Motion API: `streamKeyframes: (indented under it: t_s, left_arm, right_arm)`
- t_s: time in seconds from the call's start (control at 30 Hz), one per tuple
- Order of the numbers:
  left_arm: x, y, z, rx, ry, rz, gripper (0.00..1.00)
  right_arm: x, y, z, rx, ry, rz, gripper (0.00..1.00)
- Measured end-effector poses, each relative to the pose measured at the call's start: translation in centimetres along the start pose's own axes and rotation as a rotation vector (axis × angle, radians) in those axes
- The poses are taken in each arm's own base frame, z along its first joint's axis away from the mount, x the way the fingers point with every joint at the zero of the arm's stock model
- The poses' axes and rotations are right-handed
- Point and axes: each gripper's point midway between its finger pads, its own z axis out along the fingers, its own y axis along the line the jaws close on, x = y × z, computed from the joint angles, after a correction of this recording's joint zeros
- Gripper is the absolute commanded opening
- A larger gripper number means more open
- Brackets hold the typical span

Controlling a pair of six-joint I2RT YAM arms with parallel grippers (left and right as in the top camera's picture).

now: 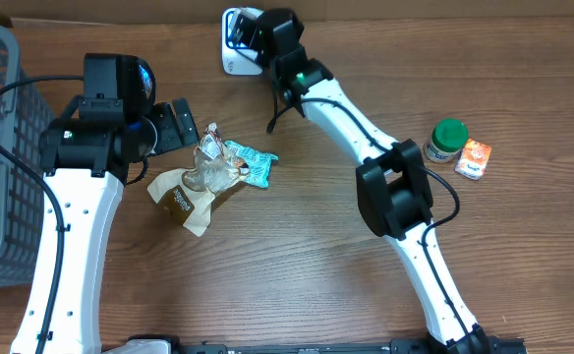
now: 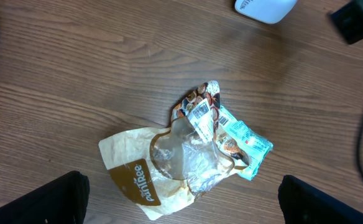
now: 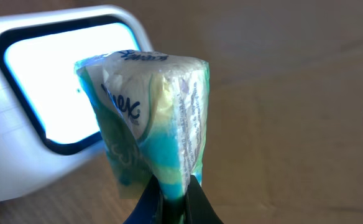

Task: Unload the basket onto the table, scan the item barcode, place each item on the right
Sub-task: 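Lift the Kleenex packet and hold it over the scanner, then carry the Kleenex packet right and set it by the jar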

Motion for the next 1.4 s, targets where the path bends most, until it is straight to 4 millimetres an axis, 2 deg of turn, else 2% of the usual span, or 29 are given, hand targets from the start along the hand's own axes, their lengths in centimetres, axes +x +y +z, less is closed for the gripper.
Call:
streamKeyframes:
  t_s: [0.2,0.57,0.77,0.87,0.97,1.03,1.07,1.17,1.27,1.3,1.33,1.4]
  left_arm:
    - [0.0,0.0,0.0,0.0,0.0,0.0,1.0]
    - [0.0,0.0,0.0,0.0,0.0,0.0,1.0]
    - [0.0,0.0,0.0,0.0,0.0,0.0,0.99]
    - [0.0,0.0,0.0,0.0,0.0,0.0,1.0]
    - [0.0,0.0,0.0,0.0,0.0,0.0,0.99]
    - [0.0,0.0,0.0,0.0,0.0,0.0,1.0]
    - [0.0,0.0,0.0,0.0,0.0,0.0,1.0]
    - [0.0,0.0,0.0,0.0,0.0,0.0,1.0]
    - [0.0,0.0,0.0,-0.001,0.0,0.0,0.99]
    - [0.0,0.0,0.0,0.0,0.0,0.0,1.0]
    - [0.0,0.0,0.0,0.0,0.0,0.0,0.99]
    - [0.0,0.0,0.0,0.0,0.0,0.0,0.99]
  right_arm:
    - [-1.6,0.0,-0.2,0.033,-0.04,-0.03,0.04]
    - [-2.1,0.4,-0.4,0.032,-0.038,-0.039,0.04]
    - [-2.5,1.1,-0.8,-0.001,-0.039,0.08,0.04]
    - [-2.6,0.8,-1.8,-0.046,-0.026,0.163,0.04]
    - [-3.1,-1.2,-4.2,-0.077,-0.008,0.307,0.04]
    - [-3.4,-3.5,-6.9,-0.096,0.018,0.441,0.04]
    - [-3.4,-4.6,-8.5,-0.108,0.035,0.509,0.04]
    - [-2.6,-8.9,-15.1,-0.13,0.11,0.75,0.04]
    - [0.1,-12.1,-21.3,-0.134,0.213,0.936,0.04]
    - [1.6,-12.8,-23.4,-0.137,0.268,0.998,0.04]
    - [3.6,-13.2,-25.4,-0.137,0.339,1.058,0.04]
    - [6.8,-13.2,-27.7,-0.135,0.459,1.146,0.04]
